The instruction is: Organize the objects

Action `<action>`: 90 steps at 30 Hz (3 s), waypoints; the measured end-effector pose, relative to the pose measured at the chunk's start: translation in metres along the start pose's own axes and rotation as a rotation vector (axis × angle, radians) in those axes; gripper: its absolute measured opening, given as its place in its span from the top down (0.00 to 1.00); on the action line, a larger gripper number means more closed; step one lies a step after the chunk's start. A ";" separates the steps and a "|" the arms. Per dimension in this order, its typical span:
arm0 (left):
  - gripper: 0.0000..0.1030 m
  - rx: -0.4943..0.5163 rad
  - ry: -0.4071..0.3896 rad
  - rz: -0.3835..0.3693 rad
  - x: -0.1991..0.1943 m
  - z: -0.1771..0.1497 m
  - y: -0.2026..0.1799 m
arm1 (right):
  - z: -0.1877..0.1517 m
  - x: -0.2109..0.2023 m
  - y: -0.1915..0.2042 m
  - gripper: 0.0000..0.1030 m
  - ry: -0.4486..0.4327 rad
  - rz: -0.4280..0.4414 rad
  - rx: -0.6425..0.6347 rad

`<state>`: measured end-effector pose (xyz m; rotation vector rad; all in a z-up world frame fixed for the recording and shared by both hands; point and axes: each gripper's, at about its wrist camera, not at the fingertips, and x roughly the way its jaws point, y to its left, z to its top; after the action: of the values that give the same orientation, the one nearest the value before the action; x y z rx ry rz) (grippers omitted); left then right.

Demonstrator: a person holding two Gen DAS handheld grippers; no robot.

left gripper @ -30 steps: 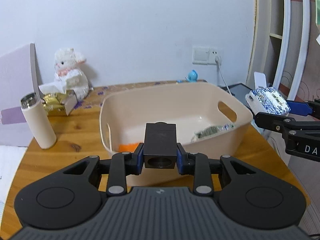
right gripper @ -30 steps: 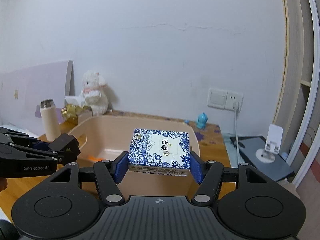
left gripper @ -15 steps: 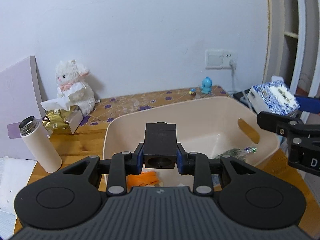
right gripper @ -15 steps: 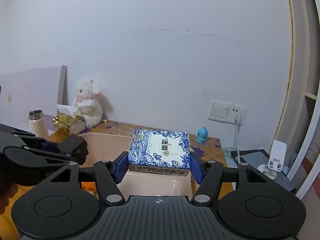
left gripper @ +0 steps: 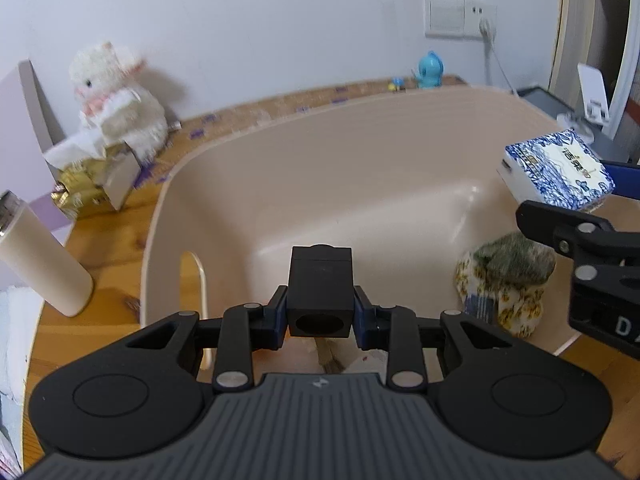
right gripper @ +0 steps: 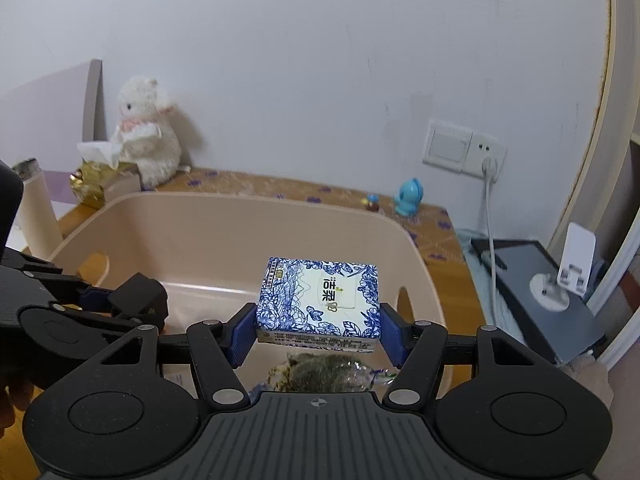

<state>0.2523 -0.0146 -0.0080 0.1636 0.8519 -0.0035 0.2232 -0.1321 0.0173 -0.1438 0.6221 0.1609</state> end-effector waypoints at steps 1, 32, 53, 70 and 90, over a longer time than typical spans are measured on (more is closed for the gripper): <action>0.67 0.001 0.012 0.000 0.002 -0.001 0.000 | -0.002 0.003 0.001 0.42 0.008 -0.005 -0.004; 0.14 -0.033 -0.139 0.013 -0.095 -0.017 0.005 | -0.013 -0.088 -0.005 0.13 -0.036 -0.020 0.054; 0.14 -0.124 -0.169 -0.064 -0.187 -0.086 0.026 | -0.053 -0.188 0.025 0.12 -0.113 -0.024 0.022; 0.14 -0.102 -0.218 -0.049 -0.244 -0.121 0.026 | -0.073 -0.227 0.040 0.11 -0.137 0.007 0.046; 0.13 -0.104 -0.238 -0.059 -0.276 -0.147 0.022 | -0.085 -0.250 0.042 0.11 -0.138 0.000 0.065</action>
<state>-0.0386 0.0113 0.1068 0.0386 0.6172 -0.0332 -0.0333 -0.1329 0.0926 -0.0689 0.4890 0.1487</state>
